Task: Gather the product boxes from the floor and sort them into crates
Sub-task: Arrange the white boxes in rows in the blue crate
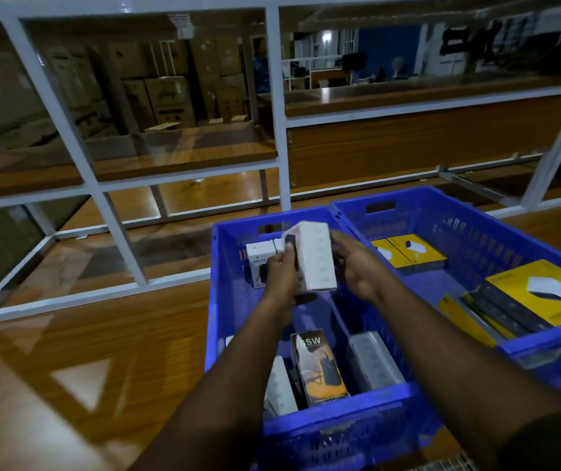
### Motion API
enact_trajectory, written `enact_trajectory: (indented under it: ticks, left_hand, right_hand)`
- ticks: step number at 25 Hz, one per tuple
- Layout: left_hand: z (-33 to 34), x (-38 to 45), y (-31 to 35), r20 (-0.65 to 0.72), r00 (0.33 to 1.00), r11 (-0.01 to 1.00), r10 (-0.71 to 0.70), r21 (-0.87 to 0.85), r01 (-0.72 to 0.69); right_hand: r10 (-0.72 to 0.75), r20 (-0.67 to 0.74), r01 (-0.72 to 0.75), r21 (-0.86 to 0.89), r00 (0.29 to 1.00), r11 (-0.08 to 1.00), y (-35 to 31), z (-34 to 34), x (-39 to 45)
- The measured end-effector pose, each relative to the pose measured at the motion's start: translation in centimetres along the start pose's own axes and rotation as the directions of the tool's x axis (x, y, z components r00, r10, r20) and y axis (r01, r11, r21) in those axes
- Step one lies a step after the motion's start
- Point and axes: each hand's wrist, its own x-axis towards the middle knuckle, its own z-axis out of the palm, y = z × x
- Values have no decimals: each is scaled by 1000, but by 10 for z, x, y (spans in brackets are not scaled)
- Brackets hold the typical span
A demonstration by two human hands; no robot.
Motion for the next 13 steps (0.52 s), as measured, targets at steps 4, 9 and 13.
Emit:
enact_trajectory:
  ticks: [4,9,13]
  left_hand:
    - [-3,-1,2,114,990,997,-80,3,80]
    - [-13,2,11,132,989,961,-60,-259,93]
    - [-22,8,7,-104,992,967,-66,-252,38]
  right_hand:
    - [151,150,-133,-124,977,983,-1,10,4]
    - [229,339,-219,-68,912,973,-10,4,13]
    - [165,268,-149,-79,949,986,4,3,21]
